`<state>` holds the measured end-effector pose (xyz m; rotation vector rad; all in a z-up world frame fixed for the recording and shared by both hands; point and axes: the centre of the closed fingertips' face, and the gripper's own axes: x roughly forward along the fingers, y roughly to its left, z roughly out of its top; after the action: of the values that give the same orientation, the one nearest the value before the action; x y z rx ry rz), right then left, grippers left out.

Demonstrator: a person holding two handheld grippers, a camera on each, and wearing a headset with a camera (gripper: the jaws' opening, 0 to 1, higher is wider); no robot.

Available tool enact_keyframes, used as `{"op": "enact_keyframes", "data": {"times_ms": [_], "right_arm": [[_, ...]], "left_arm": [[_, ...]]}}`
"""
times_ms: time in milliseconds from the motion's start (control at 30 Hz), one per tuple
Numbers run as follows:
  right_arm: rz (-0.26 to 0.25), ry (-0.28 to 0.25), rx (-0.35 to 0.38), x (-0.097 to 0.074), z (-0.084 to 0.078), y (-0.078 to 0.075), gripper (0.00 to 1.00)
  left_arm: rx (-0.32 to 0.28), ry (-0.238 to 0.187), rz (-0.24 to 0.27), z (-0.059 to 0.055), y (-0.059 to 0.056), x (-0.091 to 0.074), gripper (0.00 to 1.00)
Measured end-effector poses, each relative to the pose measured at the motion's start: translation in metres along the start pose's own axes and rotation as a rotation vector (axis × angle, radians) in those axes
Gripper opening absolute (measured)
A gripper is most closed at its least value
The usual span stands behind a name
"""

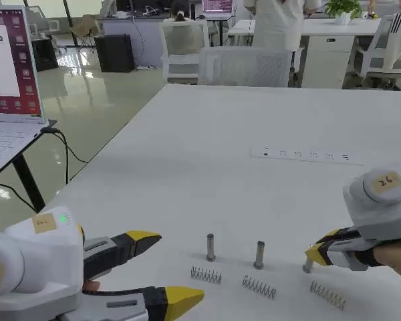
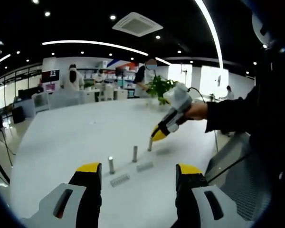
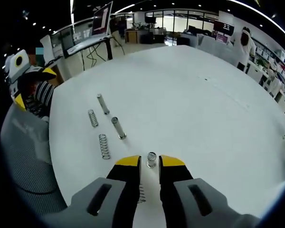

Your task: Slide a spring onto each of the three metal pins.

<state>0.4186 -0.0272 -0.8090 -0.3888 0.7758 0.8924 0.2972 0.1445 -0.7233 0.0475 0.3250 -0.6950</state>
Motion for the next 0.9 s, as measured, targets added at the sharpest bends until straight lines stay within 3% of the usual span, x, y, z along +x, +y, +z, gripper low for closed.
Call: {"op": "enact_keyframes", "data": {"times_ms": [100, 267, 400, 633, 800, 900], "right_arm": [[0.003, 0.017, 0.005, -0.006, -0.008, 0.002, 0.12], [0.072, 0.13, -0.02, -0.005, -0.035, 0.017, 0.12], [0.09, 0.159, -0.041, 0.003, -0.04, 0.022, 0.12], [0.086, 0.23, -0.097, 0.013, -0.046, 0.022, 0.12], [0.091, 0.287, -0.112, 0.013, -0.063, 0.021, 0.13], [0.091, 0.296, -0.114, 0.014, -0.068, 0.02, 0.12]], "left_arm": [[0.002, -0.001, 0.001, 0.0, 0.0, -0.001, 0.58], [0.003, -0.004, 0.0, 0.001, 0.0, -0.001, 0.58], [0.006, -0.004, -0.001, 0.003, 0.0, -0.002, 0.58], [0.016, -0.007, 0.007, 0.008, 0.0, -0.008, 0.58], [0.012, -0.014, 0.02, 0.01, 0.002, -0.01, 0.58], [0.01, -0.013, 0.021, 0.01, 0.002, -0.008, 0.58]]}}
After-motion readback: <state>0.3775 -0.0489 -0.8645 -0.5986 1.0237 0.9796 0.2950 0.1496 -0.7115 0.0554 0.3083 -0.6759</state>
